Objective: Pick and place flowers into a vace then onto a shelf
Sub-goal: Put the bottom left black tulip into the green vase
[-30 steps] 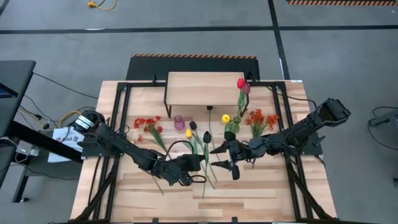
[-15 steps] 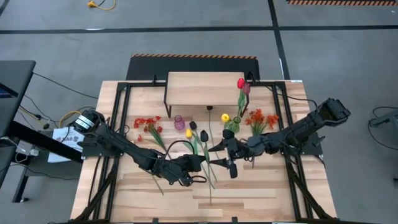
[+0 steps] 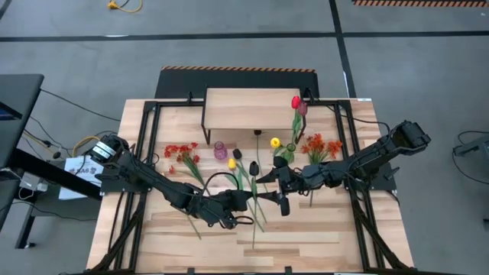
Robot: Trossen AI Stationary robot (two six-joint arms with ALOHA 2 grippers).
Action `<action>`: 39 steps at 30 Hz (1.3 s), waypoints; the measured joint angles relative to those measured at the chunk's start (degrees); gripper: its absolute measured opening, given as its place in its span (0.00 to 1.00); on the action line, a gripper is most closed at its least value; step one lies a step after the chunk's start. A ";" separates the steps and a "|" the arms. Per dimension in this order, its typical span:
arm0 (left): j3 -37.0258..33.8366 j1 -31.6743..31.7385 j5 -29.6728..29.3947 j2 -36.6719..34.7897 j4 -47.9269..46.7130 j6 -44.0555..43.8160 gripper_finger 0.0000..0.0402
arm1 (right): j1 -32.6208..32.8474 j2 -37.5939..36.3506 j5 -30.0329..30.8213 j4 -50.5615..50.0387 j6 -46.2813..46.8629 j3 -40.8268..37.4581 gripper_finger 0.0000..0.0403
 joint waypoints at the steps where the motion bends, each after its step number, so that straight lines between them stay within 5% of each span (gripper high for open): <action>1: 0.02 0.00 0.11 0.00 0.11 0.00 0.00 | 0.00 0.00 0.00 0.02 0.00 0.00 0.52; 18: 0.02 0.02 0.92 0.00 0.55 -0.04 0.00 | -1.55 0.00 -0.16 0.20 -0.06 0.00 0.23; 25: 0.02 0.02 0.90 0.00 0.45 -0.94 0.00 | -1.31 0.00 -1.28 0.06 -1.48 0.00 0.02; 39: 0.02 0.00 -0.10 0.00 0.45 -3.73 0.00 | -1.31 0.00 -1.80 0.04 -1.47 0.00 0.00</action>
